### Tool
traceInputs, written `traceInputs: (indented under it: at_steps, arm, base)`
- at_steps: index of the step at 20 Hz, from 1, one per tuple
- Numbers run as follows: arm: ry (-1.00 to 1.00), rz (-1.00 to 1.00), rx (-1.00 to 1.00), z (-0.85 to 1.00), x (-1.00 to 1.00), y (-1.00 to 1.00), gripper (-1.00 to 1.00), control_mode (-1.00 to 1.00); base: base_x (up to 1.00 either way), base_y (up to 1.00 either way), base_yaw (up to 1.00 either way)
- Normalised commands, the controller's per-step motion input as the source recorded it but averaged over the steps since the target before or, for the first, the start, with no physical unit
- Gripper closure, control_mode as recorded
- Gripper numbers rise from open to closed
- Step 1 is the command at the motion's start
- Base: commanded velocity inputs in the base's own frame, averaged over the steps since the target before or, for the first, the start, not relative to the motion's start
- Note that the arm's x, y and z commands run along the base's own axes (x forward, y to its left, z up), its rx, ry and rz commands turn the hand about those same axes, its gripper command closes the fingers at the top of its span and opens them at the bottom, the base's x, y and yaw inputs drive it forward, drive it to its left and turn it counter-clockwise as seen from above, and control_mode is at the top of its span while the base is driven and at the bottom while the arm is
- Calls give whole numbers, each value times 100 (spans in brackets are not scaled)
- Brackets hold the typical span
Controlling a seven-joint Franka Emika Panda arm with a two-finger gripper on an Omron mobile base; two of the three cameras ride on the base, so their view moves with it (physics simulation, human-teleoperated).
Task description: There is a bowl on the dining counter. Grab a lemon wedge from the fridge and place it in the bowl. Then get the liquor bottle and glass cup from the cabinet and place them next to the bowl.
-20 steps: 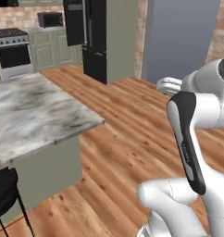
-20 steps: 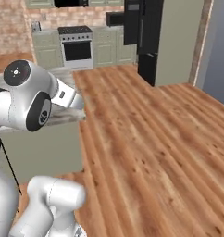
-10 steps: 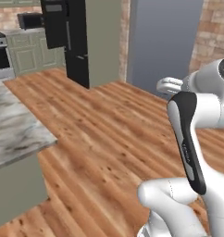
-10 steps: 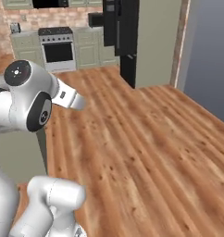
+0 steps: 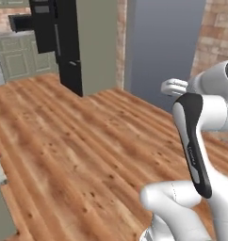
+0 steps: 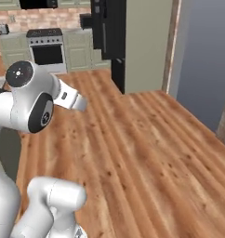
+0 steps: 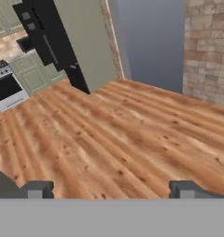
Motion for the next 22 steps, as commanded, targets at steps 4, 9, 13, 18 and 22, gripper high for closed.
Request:
traceInputs:
  at_steps: [4, 9, 13, 18, 22]
  arm:
    - [0, 0, 0, 0, 0, 0, -100, 100]
    - [0, 0, 0, 0, 0, 0, -100, 100]
    - [0, 0, 0, 0, 0, 0, -100, 100]
    - [0, 0, 0, 0, 0, 0, -100, 100]
    - [0, 0, 0, 0, 0, 0, -100, 100]
  base:
    - [100, -32, 24]
    - [100, -5, 27]
    - [100, 0, 30]
    - [100, 0, 29]
    - [100, 0, 29]
